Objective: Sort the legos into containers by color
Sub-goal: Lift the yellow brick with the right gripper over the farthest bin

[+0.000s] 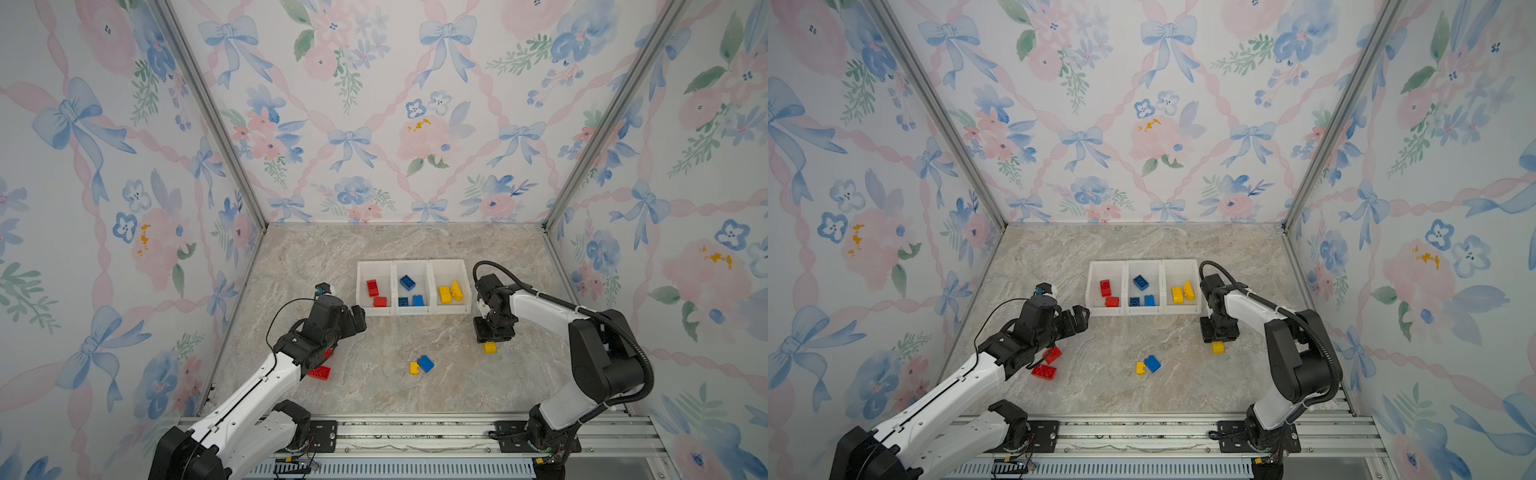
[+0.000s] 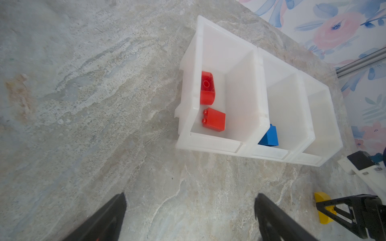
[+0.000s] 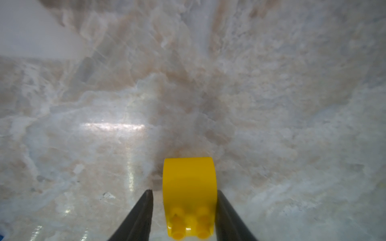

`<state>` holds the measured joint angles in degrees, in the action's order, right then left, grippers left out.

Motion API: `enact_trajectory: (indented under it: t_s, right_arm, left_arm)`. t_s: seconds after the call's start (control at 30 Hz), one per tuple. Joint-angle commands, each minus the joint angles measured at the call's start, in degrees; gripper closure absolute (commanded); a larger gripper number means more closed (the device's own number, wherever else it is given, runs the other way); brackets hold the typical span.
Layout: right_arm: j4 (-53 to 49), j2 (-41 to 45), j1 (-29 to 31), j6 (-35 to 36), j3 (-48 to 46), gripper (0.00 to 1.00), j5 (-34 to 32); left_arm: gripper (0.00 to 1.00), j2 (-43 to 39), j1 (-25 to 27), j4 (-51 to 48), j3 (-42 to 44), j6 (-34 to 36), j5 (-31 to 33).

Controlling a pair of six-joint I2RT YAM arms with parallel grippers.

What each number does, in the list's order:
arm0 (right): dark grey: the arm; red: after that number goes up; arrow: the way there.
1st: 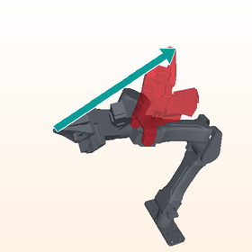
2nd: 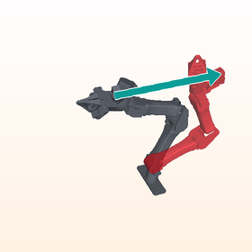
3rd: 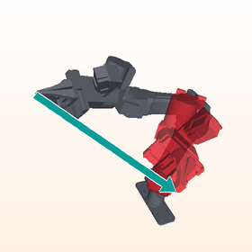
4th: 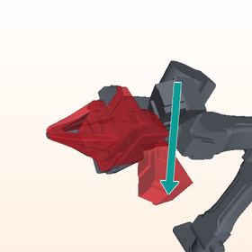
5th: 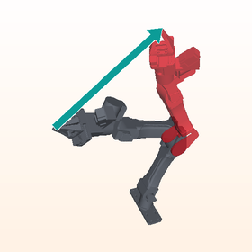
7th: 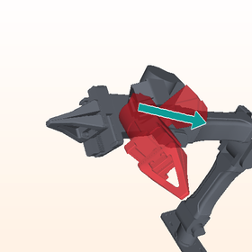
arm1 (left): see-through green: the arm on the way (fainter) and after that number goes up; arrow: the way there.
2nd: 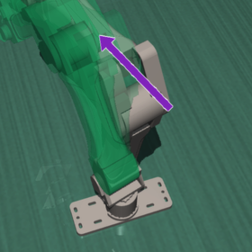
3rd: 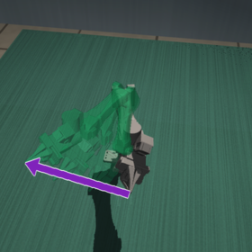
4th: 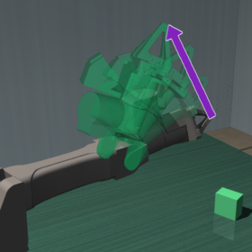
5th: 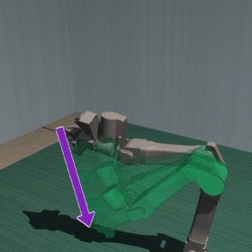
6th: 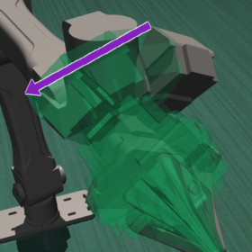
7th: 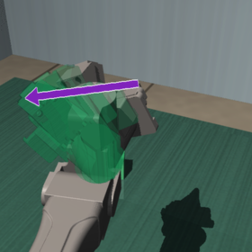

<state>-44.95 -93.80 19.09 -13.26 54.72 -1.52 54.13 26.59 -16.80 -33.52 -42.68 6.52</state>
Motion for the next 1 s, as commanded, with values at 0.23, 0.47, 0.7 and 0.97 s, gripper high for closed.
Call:
enact_trajectory:
  t_s: [0.23,0.47,0.7,0.97]
  right_arm:
    - [-2.0,-0.7,0.6,-0.9,-0.2,0.58,-1.6]
    - [-2.6,-0.2,0.6,-1.1,-0.1,0.61,-1.6]
    - [-4.3,2.0,0.6,-1.5,1.2,0.62,-1.2]
    - [-7.9,5.7,0.6,-2.3,3.9,0.63,-0.9]
  left_arm:
    - [0.02,-0.4,-0.3,-0.3,0.6,0.3,-0.3]
    - [0.02,-0.4,-0.3,-0.3,0.6,0.3,-0.5]
    - [0.02,-0.4,-0.3,-0.3,0.7,0.2,-0.3]
    - [0.02,-0.3,-0.3,-0.3,0.4,0.3,-0.3]
